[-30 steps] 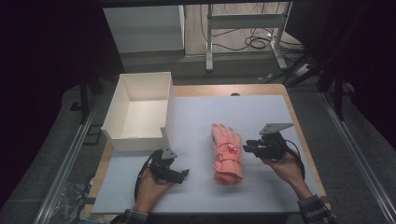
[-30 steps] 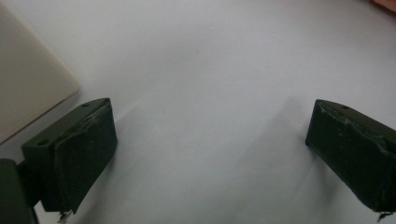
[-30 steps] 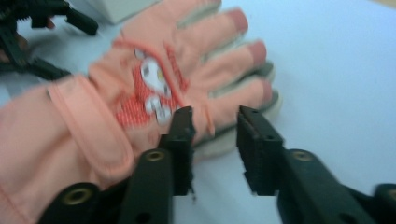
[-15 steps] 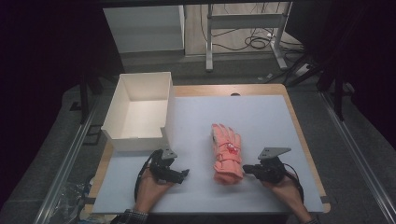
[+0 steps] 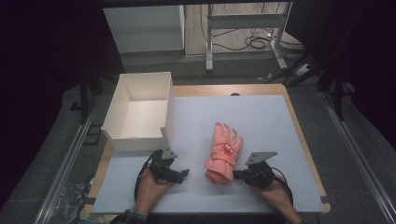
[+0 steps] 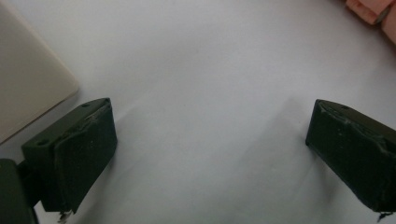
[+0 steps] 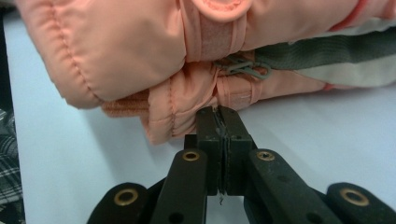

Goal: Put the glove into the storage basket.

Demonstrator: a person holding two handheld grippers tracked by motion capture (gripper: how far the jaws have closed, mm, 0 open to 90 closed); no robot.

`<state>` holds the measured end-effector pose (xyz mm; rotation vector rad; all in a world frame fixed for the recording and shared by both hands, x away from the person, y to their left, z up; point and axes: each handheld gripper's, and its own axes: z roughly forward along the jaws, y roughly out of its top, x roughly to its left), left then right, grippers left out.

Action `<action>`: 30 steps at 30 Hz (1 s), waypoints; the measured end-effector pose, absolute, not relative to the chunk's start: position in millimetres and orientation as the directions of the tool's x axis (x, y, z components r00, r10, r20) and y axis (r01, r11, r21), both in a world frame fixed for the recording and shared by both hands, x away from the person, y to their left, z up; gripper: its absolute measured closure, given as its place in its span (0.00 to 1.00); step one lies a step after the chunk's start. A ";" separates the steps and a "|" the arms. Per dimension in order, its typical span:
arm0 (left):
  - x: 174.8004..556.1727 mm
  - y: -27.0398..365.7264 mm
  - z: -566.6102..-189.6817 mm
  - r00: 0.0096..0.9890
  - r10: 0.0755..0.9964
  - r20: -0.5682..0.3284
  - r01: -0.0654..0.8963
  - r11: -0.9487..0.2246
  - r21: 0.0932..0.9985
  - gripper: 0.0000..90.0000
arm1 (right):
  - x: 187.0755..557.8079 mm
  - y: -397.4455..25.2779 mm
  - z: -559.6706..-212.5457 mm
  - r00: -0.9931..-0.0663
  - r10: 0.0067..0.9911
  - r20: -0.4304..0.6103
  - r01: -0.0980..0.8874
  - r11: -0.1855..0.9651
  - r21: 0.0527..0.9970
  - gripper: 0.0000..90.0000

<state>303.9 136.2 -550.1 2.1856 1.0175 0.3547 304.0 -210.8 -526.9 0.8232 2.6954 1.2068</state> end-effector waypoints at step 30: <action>303.9 135.9 -549.9 0.656 0.754 -0.038 0.566 -0.458 0.685 0.02 | 308.7 -162.8 -529.8 -0.869 0.484 0.107 0.405 0.568 0.716 0.93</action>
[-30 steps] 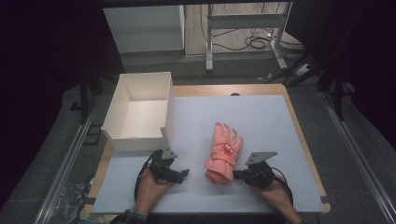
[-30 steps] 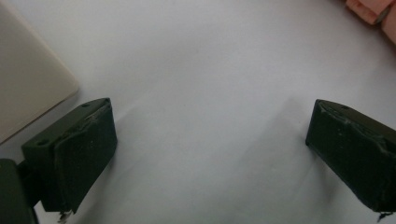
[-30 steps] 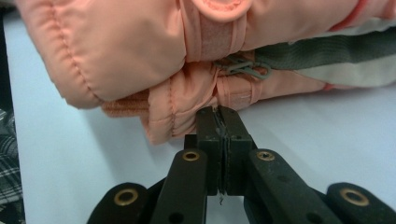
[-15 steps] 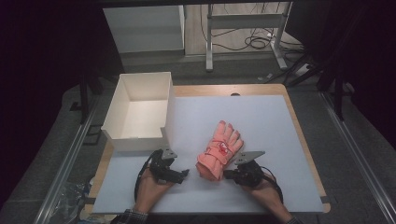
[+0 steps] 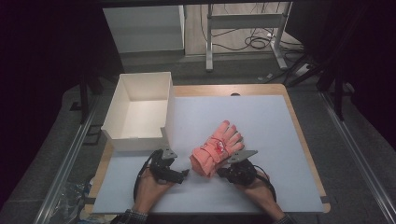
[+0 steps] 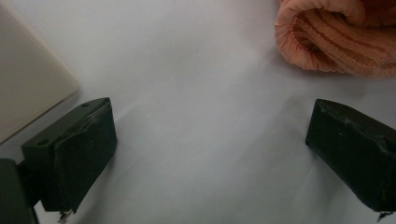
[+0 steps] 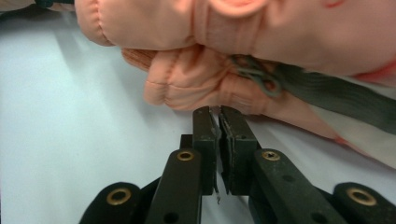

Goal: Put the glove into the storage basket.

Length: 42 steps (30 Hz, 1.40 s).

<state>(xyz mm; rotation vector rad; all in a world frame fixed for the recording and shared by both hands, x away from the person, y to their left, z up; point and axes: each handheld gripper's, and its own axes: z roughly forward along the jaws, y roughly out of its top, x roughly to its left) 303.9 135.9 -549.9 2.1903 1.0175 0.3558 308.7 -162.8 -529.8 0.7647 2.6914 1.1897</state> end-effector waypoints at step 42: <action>288.0 126.0 -499.8 0.717 0.693 -0.074 0.531 -0.475 0.702 0.00 | 341.0 -267.6 -529.8 -0.641 0.766 -0.046 0.510 0.469 0.721 0.24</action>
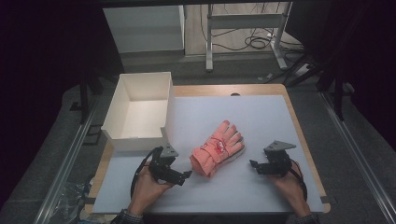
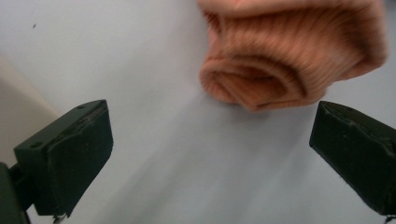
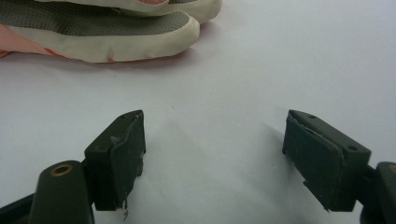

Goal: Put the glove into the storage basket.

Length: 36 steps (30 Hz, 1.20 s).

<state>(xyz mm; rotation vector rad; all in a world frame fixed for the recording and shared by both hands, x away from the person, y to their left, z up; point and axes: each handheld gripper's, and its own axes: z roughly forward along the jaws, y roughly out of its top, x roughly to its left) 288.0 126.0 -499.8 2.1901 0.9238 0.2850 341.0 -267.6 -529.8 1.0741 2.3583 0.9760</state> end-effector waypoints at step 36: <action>342.4 13.9 -493.6 0.752 0.658 -0.048 0.545 -0.579 0.606 0.00 | 341.4 -268.6 -530.7 -0.645 0.763 -0.035 0.510 0.464 0.724 0.23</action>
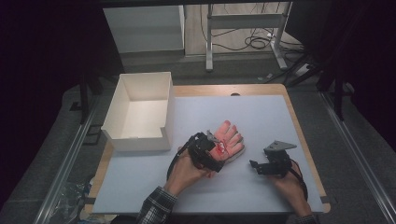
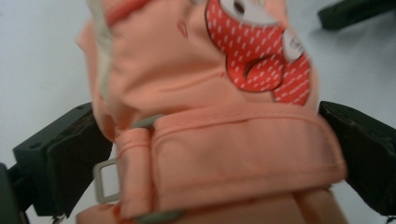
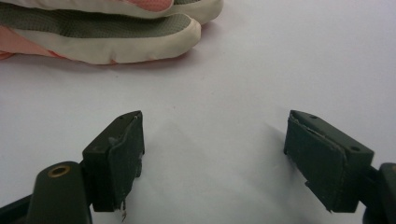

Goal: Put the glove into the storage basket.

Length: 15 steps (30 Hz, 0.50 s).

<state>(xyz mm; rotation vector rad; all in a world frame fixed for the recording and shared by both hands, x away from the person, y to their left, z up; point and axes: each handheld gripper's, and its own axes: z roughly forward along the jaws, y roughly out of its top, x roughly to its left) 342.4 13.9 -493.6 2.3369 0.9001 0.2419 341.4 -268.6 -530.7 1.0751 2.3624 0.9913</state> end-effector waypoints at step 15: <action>342.9 11.1 -524.2 0.723 0.690 -0.032 0.593 -0.597 0.541 0.04 | 341.1 -268.5 -530.8 -0.645 0.763 -0.037 0.509 0.466 0.724 0.23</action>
